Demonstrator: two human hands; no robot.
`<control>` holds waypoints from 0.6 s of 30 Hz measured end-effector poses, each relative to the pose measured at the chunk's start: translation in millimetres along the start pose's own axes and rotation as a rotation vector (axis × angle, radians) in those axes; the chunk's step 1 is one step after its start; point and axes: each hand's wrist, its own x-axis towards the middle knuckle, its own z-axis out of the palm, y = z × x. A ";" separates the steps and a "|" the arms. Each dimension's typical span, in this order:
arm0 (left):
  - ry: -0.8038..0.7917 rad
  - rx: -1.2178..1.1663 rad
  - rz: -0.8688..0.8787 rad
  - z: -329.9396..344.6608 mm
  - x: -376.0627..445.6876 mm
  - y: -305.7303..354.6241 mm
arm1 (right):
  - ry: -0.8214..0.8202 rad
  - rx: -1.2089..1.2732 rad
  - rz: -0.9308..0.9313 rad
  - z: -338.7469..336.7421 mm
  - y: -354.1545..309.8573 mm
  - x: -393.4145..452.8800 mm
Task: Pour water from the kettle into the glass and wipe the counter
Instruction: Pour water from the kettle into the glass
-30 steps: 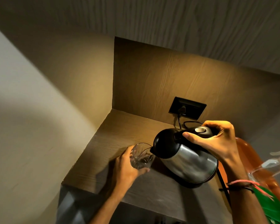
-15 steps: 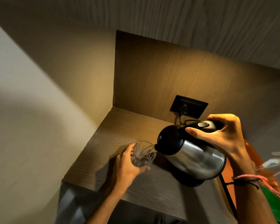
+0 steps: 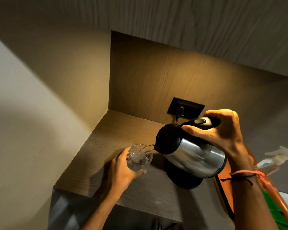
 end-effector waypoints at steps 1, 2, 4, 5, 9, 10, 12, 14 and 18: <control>-0.001 -0.003 0.001 0.1 0.4 -0.3 | 0.003 -0.002 0.005 0.0 -0.2 0.2; -0.001 -0.004 0.004 0.7 0.6 -0.4 | 0.004 -0.004 0.008 -0.2 0.1 0.1; 0.006 -0.007 0.004 0.9 0.2 -0.5 | 0.007 -0.013 0.016 -0.7 -0.1 -0.2; 0.007 -0.008 0.003 0.9 -0.1 -0.2 | 0.007 -0.019 0.021 -1.2 -0.3 -0.5; 0.014 0.001 0.006 1.1 -1.2 1.4 | -0.008 -0.053 0.025 -2.8 -0.1 -0.5; 0.016 -0.002 0.005 1.2 -1.4 1.6 | -0.011 -0.055 0.024 -3.1 -0.1 -0.8; 0.020 -0.004 0.006 1.1 -1.6 2.7 | -0.013 -0.066 0.018 -3.3 -1.1 -0.5; 0.019 -0.007 0.010 0.6 -2.4 4.3 | -0.013 -0.069 0.014 -2.9 -2.3 0.2; 0.019 -0.003 0.017 -0.5 -3.6 5.8 | 0.006 -0.068 0.017 -1.6 -3.7 1.5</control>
